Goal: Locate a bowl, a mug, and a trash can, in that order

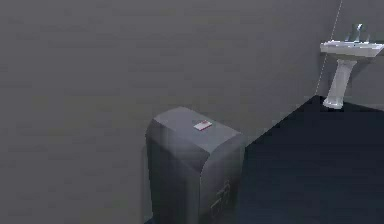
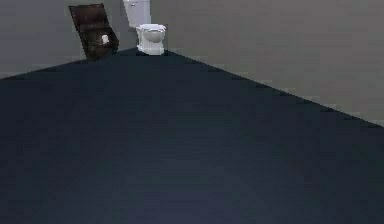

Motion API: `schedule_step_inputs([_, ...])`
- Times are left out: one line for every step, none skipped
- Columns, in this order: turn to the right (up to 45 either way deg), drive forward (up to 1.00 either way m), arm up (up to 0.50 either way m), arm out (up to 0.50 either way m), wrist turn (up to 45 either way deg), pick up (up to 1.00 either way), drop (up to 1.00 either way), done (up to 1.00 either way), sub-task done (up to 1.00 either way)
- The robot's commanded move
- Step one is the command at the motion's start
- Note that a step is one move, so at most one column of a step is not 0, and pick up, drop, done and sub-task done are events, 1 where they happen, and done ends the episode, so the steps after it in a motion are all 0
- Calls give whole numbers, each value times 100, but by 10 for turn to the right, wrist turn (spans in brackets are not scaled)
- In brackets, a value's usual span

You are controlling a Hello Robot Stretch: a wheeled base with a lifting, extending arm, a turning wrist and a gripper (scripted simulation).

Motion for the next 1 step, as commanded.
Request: schedule_step_inputs([0, 0, 0, 0, 0, 0, 0, 100, 0])
